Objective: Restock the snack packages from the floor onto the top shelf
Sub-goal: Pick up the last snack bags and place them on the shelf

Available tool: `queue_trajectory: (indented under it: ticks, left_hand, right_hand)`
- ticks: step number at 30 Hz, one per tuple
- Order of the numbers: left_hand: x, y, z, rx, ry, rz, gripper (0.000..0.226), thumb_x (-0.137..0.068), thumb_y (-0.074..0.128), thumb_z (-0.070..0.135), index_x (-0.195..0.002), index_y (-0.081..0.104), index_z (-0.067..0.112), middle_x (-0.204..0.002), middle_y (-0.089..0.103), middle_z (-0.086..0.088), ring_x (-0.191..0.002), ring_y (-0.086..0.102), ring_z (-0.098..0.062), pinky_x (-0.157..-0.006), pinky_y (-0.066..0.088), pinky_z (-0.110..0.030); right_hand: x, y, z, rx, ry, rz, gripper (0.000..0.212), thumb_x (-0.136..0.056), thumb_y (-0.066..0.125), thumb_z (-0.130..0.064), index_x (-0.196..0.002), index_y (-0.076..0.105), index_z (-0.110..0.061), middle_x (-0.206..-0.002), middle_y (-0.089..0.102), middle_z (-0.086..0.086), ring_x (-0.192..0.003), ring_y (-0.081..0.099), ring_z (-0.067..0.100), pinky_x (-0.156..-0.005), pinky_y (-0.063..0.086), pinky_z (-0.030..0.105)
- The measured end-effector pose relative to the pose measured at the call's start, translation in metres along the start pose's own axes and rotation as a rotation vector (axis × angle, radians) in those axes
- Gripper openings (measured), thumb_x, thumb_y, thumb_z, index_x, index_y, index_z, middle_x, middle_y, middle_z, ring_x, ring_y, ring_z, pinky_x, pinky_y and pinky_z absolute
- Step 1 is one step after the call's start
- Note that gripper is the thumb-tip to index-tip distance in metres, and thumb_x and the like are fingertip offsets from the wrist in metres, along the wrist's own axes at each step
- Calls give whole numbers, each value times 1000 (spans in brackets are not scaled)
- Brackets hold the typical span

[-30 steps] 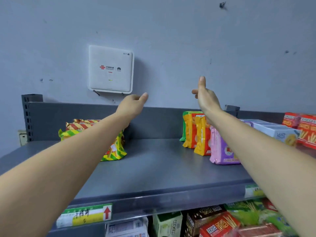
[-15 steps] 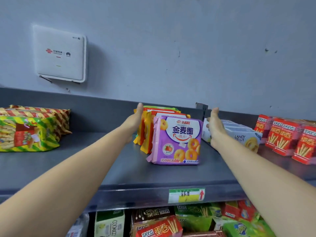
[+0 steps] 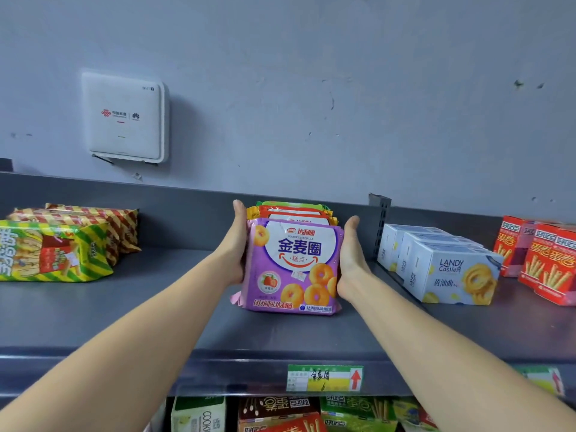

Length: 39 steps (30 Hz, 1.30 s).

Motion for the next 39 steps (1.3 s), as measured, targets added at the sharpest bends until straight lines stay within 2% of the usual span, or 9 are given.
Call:
queue_trajectory:
  ticks: [4, 8, 13, 17, 20, 24, 27, 34, 39]
  left_hand:
    - [-4, -4, 1, 10, -6, 41, 89, -79, 14, 84, -77, 68, 13, -72, 75, -8, -58, 73, -25, -51, 60, -34]
    - [-12, -4, 0, 33, -15, 9, 90, -78, 14, 84, -80, 69, 14, -76, 76, -7, -62, 73, -26, -57, 59, -36]
    - [-20, -1, -2, 20, -29, -22, 88, -78, 17, 85, -85, 69, 14, -80, 76, -7, -66, 74, -26, -62, 60, -37]
    - [-28, -10, 1, 17, -42, -2, 92, -73, 18, 88, -84, 68, 12, -87, 76, -8, -75, 74, -28, -76, 57, -40]
    - [-36, -17, 8, 20, -37, 75, 88, -74, 17, 88, -77, 60, 12, -77, 75, -5, -67, 74, -25, -69, 59, -37]
    - [-43, -8, 8, 58, -59, -24, 91, -73, 18, 88, -81, 65, 11, -81, 75, -7, -68, 74, -27, -65, 60, -39]
    - [-50, -4, 7, 81, -50, -57, 87, -76, 20, 85, -81, 65, 12, -77, 75, -7, -64, 73, -26, -59, 60, -38]
    - [-57, 4, 9, 63, 19, -110, 81, -83, 17, 78, -82, 62, 12, -70, 74, -5, -59, 72, -22, -51, 59, -32]
    - [-54, 0, 14, -9, 11, -90, 81, -82, 18, 80, -78, 62, 12, -69, 74, -6, -59, 72, -24, -51, 59, -34]
  right_hand:
    - [-8, -8, -11, 38, -31, 42, 85, -83, 15, -80, -93, 69, -16, -87, 75, 8, -81, 70, 25, -81, 56, 39]
    - [-16, -2, -12, 18, 10, -24, 92, -80, 16, -83, -105, 70, -14, -99, 75, 11, -94, 70, 31, -93, 53, 49]
    - [-24, -1, -11, -6, -9, -67, 89, -82, 18, -81, -105, 71, -13, -100, 74, 12, -92, 70, 30, -84, 55, 45]
    - [-32, -3, -10, -58, -9, -74, 93, -80, 16, -83, -104, 70, -12, -103, 73, 14, -95, 69, 33, -91, 53, 50]
    - [-42, -2, -9, -101, 36, -93, 93, -80, 14, -84, -95, 71, -13, -95, 75, 13, -90, 70, 33, -86, 55, 50]
    - [-51, 4, -8, -113, 87, -196, 92, -82, 8, -81, -97, 69, -14, -84, 76, 10, -71, 74, 29, -62, 60, 44]
    - [-56, 9, -7, -72, 94, -267, 92, -83, 6, -80, -108, 67, -15, -92, 76, 9, -76, 75, 28, -61, 60, 44]
    - [-59, 10, -5, -33, 89, -327, 86, -87, 5, -76, -103, 66, -17, -87, 77, 7, -71, 75, 24, -55, 61, 39]
    - [-55, 10, -10, 13, 76, -262, 89, -84, 7, -79, -101, 67, -16, -89, 76, 9, -73, 74, 26, -59, 61, 42]
Point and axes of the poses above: each hand's wrist, its own x-axis away from the middle knuckle, its own y-axis out of the palm, z = x × y, the point moved 6 cm from there along -x, towards the middle knuckle
